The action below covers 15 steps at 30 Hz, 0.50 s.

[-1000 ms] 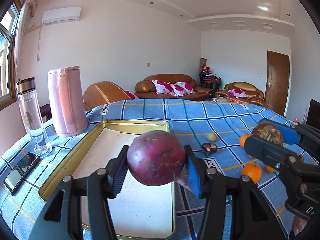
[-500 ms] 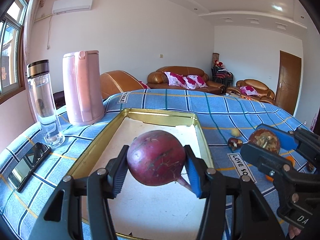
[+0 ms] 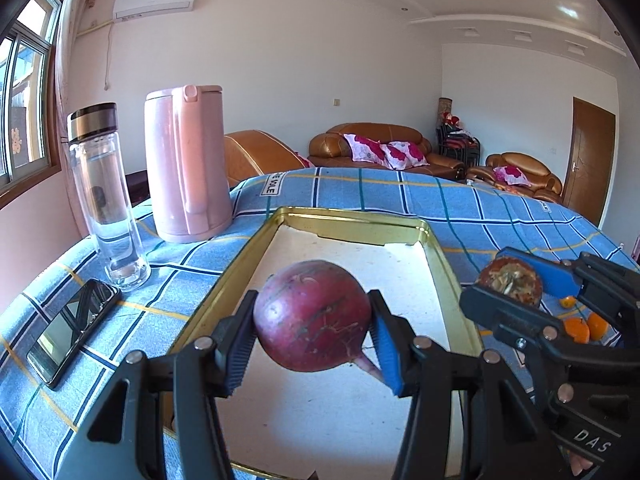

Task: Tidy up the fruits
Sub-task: 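Carry the sweet potato and brown fruit in both tools over the gold tray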

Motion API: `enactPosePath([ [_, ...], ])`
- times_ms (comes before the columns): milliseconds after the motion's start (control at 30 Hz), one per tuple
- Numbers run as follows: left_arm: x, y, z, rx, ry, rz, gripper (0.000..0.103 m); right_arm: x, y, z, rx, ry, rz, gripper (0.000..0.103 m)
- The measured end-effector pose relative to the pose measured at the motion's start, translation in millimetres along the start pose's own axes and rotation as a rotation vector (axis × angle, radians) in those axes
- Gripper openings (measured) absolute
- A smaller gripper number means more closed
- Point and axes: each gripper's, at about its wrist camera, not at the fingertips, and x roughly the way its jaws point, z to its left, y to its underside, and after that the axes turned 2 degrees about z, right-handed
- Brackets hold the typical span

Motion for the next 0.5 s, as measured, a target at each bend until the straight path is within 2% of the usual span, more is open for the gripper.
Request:
enactPosePath([
  [500,10.0,-2.0,21.0,-0.014,-0.028,0.041,0.055,30.5,1.0,9.9,-0.006,-0.044,0.047,0.043],
])
